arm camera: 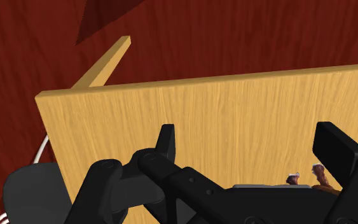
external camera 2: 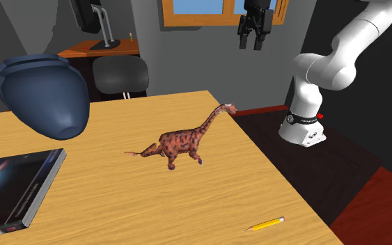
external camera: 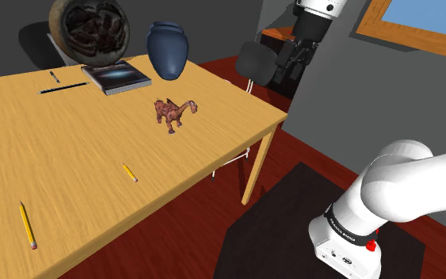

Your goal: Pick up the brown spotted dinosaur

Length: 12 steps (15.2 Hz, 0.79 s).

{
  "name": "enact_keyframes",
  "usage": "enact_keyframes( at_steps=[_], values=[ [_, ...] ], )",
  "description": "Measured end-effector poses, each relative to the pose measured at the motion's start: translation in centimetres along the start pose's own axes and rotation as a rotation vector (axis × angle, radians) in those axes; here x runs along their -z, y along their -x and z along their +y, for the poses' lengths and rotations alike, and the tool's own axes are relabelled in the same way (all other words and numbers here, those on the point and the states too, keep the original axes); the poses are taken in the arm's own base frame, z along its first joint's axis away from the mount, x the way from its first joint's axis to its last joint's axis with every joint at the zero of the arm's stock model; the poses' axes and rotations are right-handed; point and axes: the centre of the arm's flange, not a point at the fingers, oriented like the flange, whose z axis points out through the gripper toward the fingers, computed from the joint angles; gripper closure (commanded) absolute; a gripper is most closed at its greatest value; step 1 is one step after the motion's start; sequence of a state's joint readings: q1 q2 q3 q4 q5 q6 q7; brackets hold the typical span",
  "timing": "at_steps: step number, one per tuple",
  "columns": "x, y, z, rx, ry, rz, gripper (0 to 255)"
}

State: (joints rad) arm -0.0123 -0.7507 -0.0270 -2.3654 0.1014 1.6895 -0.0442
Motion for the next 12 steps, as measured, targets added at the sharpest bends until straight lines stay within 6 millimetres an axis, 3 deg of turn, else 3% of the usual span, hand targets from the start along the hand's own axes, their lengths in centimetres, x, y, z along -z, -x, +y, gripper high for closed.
enact_keyframes(
  at_steps=[4,12],
  values=[
    [-0.8,-1.6,-1.8,-0.003,0.006,-0.006,0],
    [-5.6,-9.2,-8.4,-0.017,0.029,-0.028,0]
  ],
)
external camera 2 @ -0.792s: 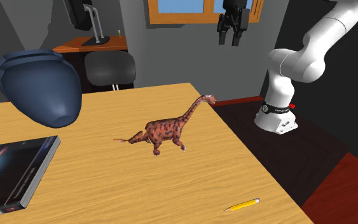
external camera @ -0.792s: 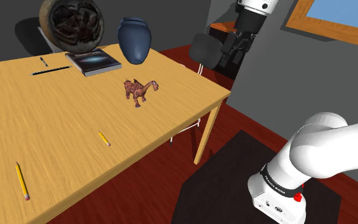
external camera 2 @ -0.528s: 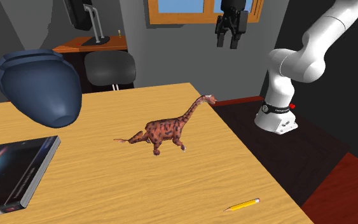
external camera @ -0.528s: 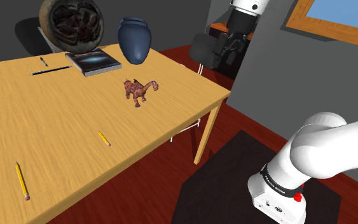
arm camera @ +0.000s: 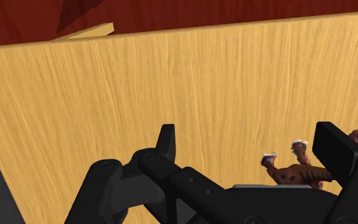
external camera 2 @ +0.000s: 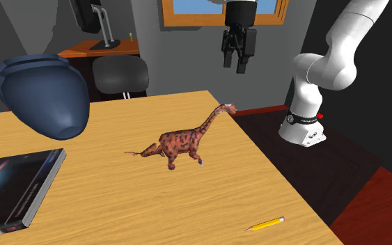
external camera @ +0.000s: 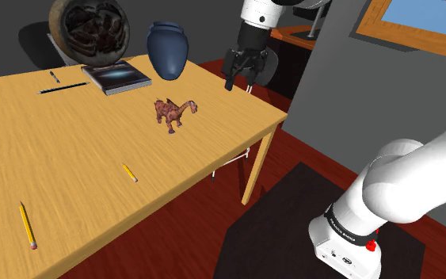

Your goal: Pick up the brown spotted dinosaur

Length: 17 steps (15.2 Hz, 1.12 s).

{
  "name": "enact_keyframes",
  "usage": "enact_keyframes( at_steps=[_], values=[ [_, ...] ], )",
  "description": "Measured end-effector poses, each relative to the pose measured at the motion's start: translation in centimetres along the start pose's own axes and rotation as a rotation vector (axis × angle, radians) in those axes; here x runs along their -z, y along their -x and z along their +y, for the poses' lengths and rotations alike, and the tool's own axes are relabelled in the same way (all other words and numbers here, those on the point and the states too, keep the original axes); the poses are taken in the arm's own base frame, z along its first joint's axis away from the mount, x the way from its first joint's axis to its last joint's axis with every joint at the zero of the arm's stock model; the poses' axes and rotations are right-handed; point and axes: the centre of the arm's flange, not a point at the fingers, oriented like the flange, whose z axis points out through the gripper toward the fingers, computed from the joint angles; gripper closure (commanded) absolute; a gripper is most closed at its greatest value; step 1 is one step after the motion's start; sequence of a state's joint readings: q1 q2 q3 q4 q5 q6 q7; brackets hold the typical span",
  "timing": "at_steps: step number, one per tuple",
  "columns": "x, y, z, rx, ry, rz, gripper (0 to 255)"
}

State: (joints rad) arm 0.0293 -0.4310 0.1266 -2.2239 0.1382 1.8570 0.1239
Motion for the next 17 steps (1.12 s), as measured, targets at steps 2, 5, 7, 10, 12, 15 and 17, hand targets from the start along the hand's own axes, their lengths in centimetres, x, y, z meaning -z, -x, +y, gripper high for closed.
enact_keyframes(
  at_steps=[2,5,7,10,12,15,17],
  values=[
    [-1.4,-1.8,-1.6,-0.004,0.006,-0.005,0],
    [-3.1,-4.5,-4.3,-0.009,0.014,-0.014,0],
    [-4.4,-6.5,-5.9,-0.012,0.019,-0.019,0],
    [-6.1,-9.3,-8.3,-0.017,0.028,-0.028,0],
    [-7.0,-11.0,-9.8,-0.021,0.033,-0.033,0],
    [-8.9,-13.5,-11.9,-0.025,0.04,-0.04,0],
    [-9.8,-13.9,-12.2,-0.027,0.041,-0.042,0]
  ],
)
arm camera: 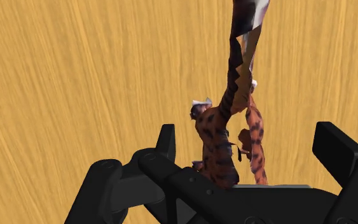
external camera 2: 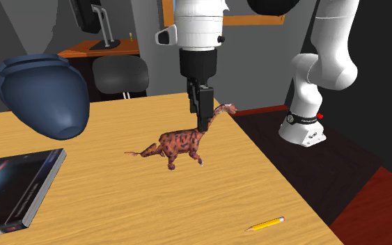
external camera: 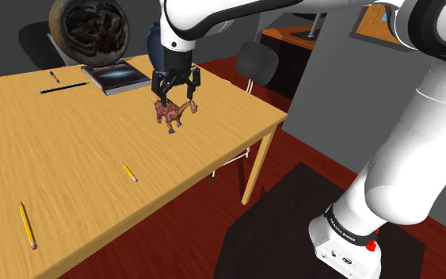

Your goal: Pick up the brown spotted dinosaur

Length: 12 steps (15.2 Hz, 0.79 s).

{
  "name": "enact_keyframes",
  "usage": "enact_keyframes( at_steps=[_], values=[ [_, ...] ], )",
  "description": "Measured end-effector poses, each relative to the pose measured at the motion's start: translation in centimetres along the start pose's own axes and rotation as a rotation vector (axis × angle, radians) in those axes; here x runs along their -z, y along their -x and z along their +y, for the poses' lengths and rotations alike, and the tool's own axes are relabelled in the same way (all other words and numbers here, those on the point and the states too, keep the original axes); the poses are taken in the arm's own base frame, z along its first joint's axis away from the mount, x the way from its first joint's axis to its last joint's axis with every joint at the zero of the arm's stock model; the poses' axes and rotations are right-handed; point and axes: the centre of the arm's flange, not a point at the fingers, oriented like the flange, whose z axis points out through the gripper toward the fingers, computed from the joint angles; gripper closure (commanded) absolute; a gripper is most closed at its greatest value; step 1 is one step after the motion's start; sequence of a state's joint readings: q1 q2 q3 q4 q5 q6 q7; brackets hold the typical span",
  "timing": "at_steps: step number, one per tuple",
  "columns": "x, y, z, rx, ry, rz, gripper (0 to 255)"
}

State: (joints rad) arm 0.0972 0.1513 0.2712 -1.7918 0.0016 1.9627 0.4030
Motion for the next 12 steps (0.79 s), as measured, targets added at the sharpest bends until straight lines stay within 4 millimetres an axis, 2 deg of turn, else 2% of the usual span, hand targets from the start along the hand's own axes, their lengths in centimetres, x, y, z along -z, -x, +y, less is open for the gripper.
enact_keyframes(
  at_steps=[6,7,12],
  values=[
    [-3.2,0.0,0.0,0.0,0.0,-0.001,0],
    [-3.3,0.0,0.0,0.0,0.0,0.0,255],
    [-3.2,0.0,0.0,0.0,-0.001,0.004,255]
  ],
)
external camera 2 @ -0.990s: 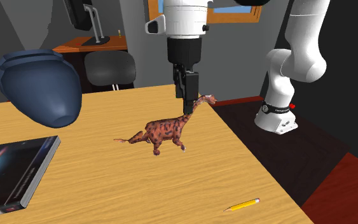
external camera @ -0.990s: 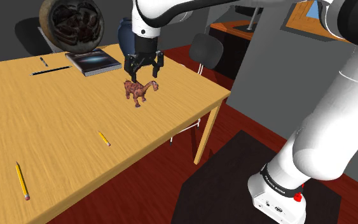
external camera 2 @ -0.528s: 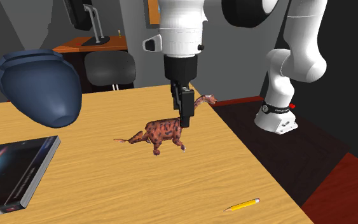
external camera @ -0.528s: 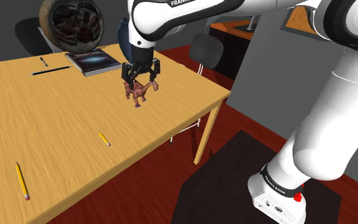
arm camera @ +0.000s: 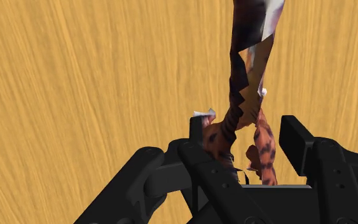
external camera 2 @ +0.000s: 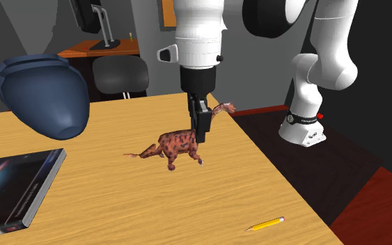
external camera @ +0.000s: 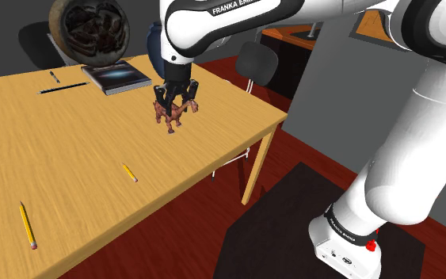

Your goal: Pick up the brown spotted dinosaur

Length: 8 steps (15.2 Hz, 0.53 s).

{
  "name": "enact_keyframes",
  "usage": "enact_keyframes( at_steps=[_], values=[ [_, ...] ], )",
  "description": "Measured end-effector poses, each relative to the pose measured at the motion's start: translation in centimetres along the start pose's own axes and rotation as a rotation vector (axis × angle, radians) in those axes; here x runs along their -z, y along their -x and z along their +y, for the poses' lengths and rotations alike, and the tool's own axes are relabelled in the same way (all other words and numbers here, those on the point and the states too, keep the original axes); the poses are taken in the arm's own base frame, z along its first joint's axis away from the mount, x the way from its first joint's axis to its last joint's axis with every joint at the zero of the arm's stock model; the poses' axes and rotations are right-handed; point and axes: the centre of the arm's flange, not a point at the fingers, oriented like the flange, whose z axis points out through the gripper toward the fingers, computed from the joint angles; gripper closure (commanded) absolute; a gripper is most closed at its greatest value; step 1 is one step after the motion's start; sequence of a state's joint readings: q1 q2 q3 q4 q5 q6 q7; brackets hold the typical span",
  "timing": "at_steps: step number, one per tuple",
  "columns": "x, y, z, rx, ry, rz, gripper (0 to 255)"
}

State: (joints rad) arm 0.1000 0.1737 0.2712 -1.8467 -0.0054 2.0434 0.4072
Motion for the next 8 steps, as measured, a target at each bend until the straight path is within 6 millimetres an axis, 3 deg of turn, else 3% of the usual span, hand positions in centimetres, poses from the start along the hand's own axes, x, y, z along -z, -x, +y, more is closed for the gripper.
enact_keyframes(
  at_steps=[8],
  values=[
    [0.82,-0.01,-0.07,-0.001,0.001,-0.003,255]
  ],
)
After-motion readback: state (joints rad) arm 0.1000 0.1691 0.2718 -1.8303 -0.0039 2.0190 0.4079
